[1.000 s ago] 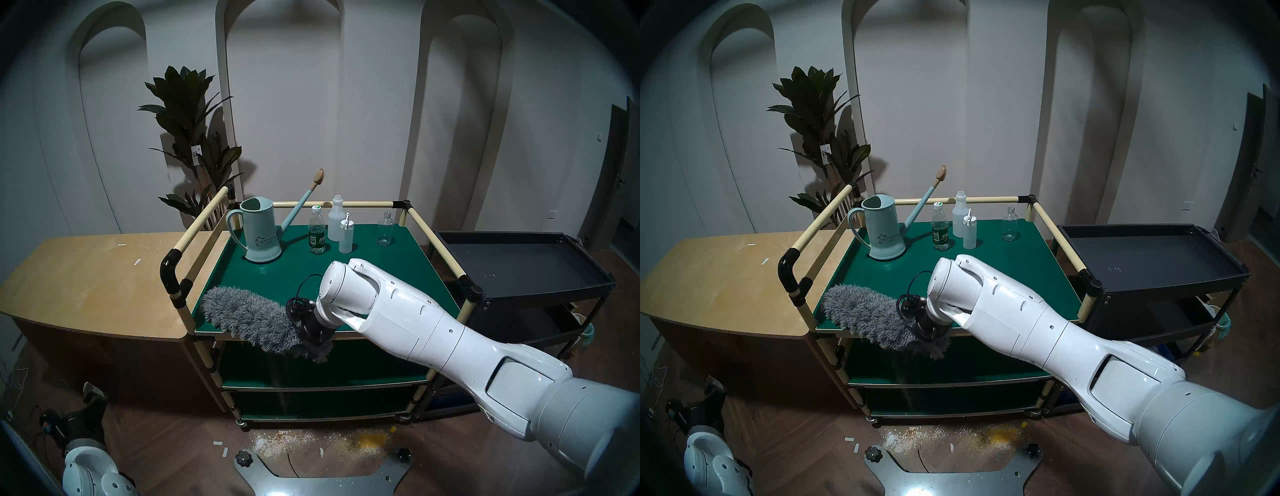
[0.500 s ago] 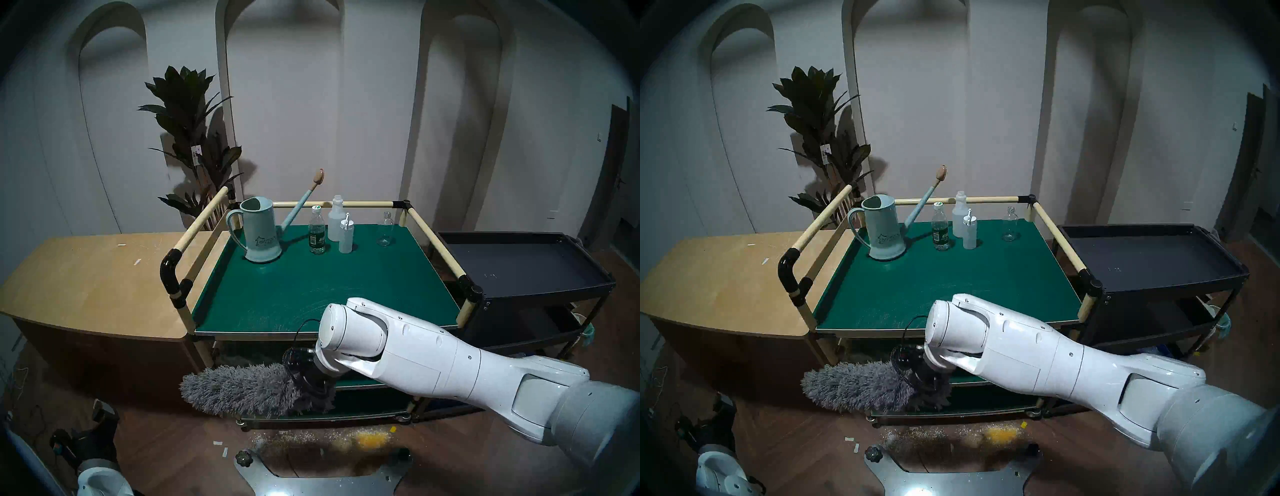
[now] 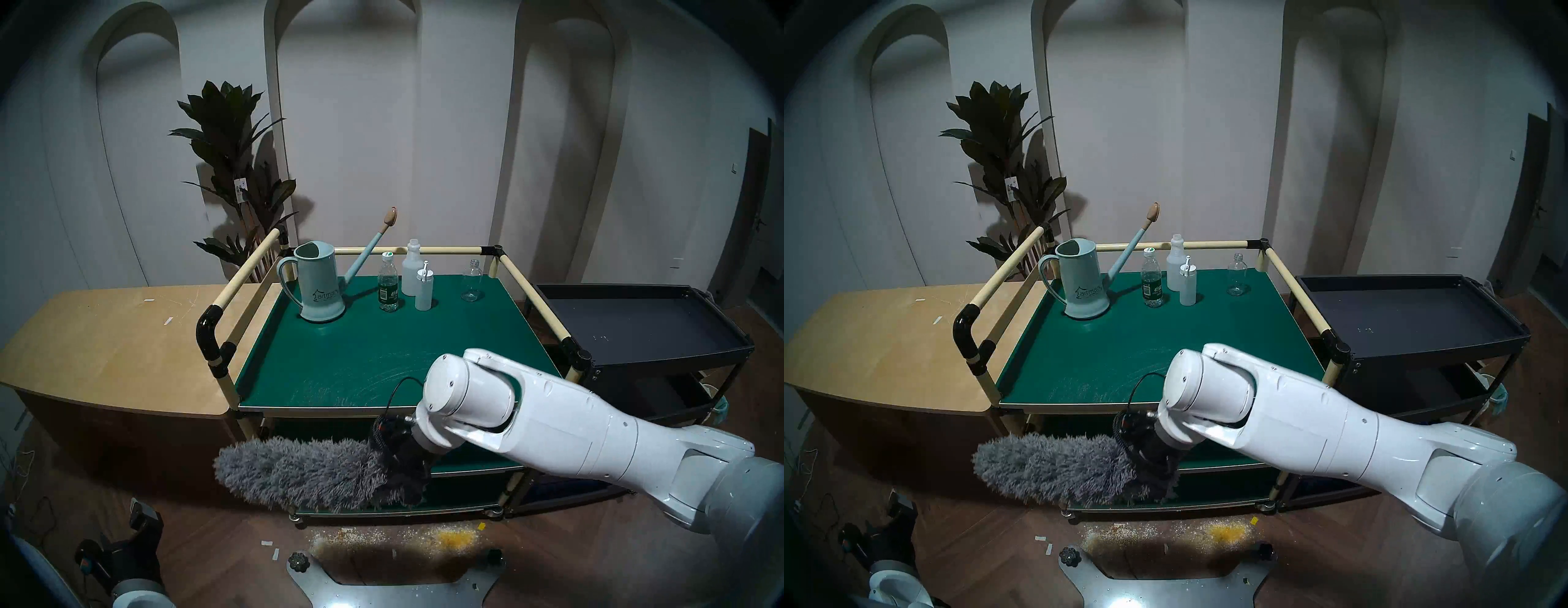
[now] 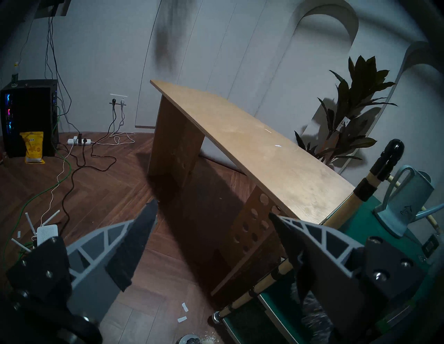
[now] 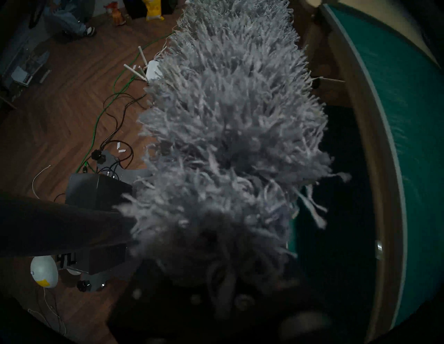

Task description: Dust the shelf with the duster

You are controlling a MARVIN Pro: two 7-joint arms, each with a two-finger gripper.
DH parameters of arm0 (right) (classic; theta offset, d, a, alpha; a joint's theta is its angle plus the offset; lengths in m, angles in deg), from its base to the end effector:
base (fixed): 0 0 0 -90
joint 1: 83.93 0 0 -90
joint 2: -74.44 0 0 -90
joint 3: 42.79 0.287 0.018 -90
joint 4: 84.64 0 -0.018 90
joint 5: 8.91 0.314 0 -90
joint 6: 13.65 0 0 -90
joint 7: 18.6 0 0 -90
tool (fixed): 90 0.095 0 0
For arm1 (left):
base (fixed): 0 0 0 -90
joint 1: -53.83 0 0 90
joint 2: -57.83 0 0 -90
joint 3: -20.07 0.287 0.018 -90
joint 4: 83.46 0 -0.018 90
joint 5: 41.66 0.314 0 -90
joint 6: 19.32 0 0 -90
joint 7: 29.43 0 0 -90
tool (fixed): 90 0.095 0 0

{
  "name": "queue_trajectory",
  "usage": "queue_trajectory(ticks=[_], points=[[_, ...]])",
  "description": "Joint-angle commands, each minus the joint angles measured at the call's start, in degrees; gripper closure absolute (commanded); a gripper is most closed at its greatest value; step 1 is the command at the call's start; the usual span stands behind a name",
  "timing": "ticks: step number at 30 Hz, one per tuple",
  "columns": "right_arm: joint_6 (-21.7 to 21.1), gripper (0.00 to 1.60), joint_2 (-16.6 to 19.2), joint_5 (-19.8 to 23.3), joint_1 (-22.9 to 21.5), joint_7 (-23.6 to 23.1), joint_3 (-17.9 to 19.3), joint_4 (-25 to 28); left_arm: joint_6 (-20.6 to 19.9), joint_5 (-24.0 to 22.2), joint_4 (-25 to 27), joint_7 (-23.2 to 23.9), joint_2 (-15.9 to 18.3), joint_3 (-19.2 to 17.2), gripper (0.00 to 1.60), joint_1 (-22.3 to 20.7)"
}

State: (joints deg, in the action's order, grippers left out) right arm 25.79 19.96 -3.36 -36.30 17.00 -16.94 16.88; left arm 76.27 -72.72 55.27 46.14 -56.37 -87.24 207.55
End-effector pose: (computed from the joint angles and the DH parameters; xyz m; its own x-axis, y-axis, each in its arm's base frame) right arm 0.3577 0.1438 -0.2605 0.0312 0.8895 0.4558 0.9991 -0.0416 0.0129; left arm 0.0852 0.1050 -0.2717 -0.0687 0.4563 0.8872 0.7563 -0.5561 0.3446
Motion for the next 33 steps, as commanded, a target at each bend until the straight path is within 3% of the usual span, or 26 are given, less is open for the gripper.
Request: queue_trajectory(ticks=[1,6,11,12,13,17,20,21,24,26,33], points=[[-2.86,1.60,6.35,1.97,-2.36,0.18,8.27,-1.91,1.97,2.67,1.27,3.06,3.94,0.09,0.00,-4.17],[-4.41,1.60,8.74,2.67,-2.04,1.55,11.60,-3.96,1.99,3.67,1.27,4.34,5.85,0.47,0.00,-6.87],[-4.44,1.60,13.35,4.21,-1.54,3.14,15.73,-5.46,1.77,5.02,1.27,6.04,8.41,0.95,0.00,-10.33],[-4.44,1.60,12.66,4.29,-1.43,3.47,16.78,-6.39,1.68,5.21,1.27,6.35,8.83,1.12,0.00,-10.92],[-4.44,1.60,14.60,4.78,-1.29,3.62,17.52,-6.32,1.55,5.52,1.27,6.67,9.37,1.24,0.00,-11.71],[-4.44,1.60,16.30,5.71,-0.64,4.14,20.75,-8.11,0.97,6.31,1.27,7.71,11.03,1.90,0.00,-14.02],[-4.44,1.60,19.46,6.62,0.01,4.14,22.84,-8.96,0.42,6.88,1.27,8.49,12.27,2.47,0.00,-15.73],[-4.44,1.60,18.31,6.48,0.08,4.23,23.42,-9.76,0.32,6.93,1.27,8.58,12.41,2.61,0.00,-15.96],[-4.44,1.60,22.47,7.58,1.50,4.24,26.20,-11.05,-0.90,7.67,1.27,9.50,14.13,3.29,0.00,-18.22],[-4.44,1.60,21.62,7.42,1.72,4.43,26.89,-11.85,-1.20,7.76,1.27,9.62,14.39,3.41,0.00,-18.54],[-4.44,1.60,26.77,9.46,5.03,3.89,30.14,-12.75,-4.58,8.61,1.27,10.72,17.05,3.75,0.00,-22.60]])
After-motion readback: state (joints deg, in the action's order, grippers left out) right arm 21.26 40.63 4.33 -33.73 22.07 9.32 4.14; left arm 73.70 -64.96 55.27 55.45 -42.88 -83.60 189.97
